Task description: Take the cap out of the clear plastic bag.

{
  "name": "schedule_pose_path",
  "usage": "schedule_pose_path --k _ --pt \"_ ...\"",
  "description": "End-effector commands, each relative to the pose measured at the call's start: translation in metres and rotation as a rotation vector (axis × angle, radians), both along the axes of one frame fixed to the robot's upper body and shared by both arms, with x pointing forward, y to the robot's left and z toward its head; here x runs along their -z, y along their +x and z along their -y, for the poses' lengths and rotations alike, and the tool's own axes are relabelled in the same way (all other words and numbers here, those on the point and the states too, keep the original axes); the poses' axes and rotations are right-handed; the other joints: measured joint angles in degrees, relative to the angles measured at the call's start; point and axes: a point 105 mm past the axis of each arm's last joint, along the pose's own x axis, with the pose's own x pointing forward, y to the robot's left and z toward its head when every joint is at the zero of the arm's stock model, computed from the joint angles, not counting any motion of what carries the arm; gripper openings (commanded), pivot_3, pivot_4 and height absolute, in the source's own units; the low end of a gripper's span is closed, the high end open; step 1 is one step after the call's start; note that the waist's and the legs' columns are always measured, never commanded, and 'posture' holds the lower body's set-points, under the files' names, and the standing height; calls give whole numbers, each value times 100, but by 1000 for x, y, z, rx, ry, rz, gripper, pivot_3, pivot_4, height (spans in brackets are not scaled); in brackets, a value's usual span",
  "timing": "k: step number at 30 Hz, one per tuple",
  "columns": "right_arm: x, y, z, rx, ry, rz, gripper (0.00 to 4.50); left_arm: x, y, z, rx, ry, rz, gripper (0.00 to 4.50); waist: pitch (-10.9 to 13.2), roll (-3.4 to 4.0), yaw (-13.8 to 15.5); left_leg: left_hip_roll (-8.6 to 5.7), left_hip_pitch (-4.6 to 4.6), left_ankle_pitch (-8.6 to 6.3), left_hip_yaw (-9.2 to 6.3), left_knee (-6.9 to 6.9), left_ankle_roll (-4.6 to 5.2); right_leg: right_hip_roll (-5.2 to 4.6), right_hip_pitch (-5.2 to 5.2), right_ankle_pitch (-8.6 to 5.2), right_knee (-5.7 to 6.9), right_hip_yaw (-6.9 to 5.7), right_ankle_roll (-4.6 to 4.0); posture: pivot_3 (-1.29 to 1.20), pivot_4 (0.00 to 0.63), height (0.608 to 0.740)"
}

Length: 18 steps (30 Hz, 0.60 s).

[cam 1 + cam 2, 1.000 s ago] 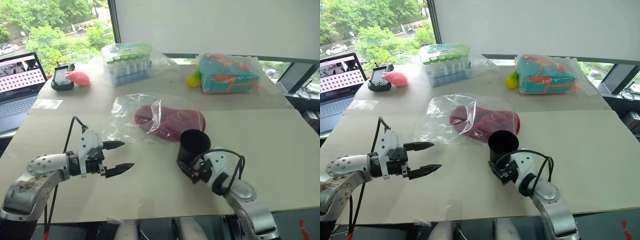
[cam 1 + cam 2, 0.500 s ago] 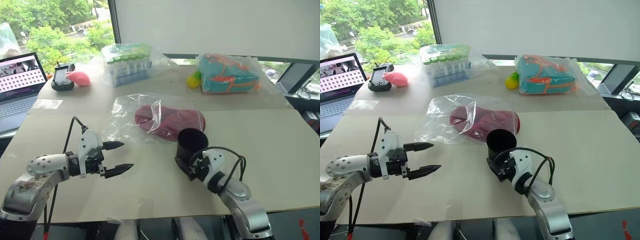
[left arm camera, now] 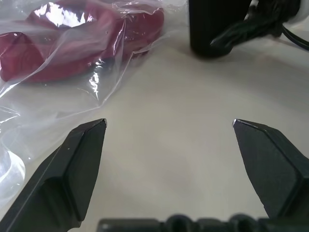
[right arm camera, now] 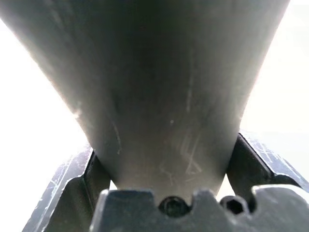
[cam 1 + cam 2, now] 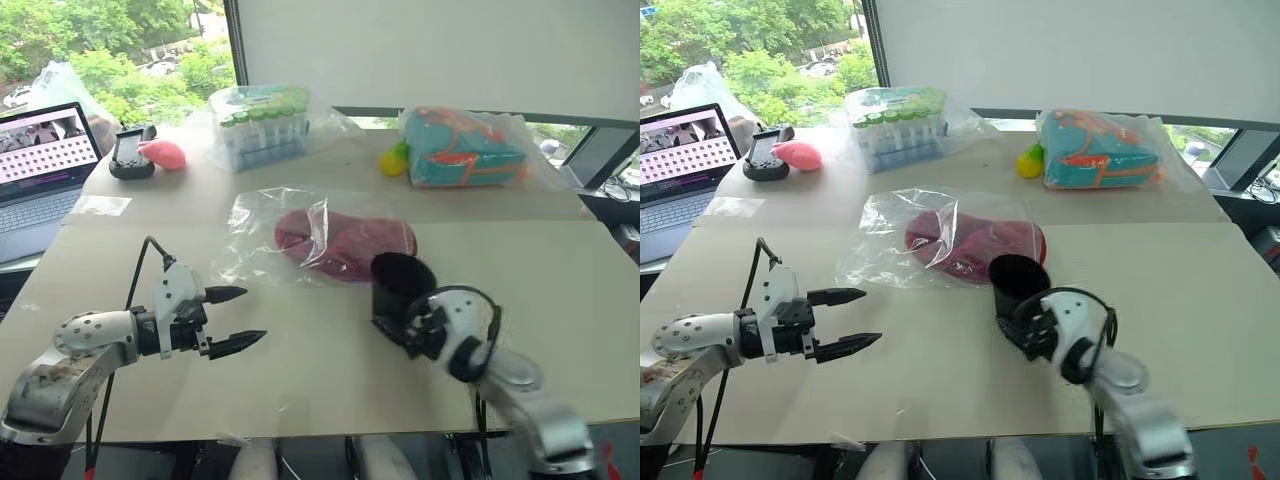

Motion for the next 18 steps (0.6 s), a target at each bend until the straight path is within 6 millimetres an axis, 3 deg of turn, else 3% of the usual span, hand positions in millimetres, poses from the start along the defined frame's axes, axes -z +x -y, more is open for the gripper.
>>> schedule_pose_path --k 1,5,7,12,18 --pt "-54 -7 -5 -110 185 56 3174 -4 -2 1 14 6 19 4500 0 0 -41 2 4 0 1 0 0 3 1 0 2 2 0 0 150 740" --pt "-91 4 -2 -120 315 108 3174 -2 -3 2 11 7 17 4500 1 1 -70 9 11 0 -2 -1 1 17 2 6 7 6 -8 0 150 740" --pt "-99 36 11 23 291 143 3174 -2 -3 2 3 5 23 4500 1 1 -73 9 11 0 -6 0 1 18 3 6 6 3 -8 0 150 740" --pt "-96 110 56 419 182 162 3174 -3 -4 3 -9 1 38 4500 1 2 -46 6 0 1 2 15 1 16 -3 19 2 11 -4 0 150 740" --pt "-77 177 109 799 -47 197 3174 -6 -1 5 -46 -16 63 4500 4 7 -80 2 -19 1 7 14 2 15 -19 42 -1 14 -44 0 150 740"
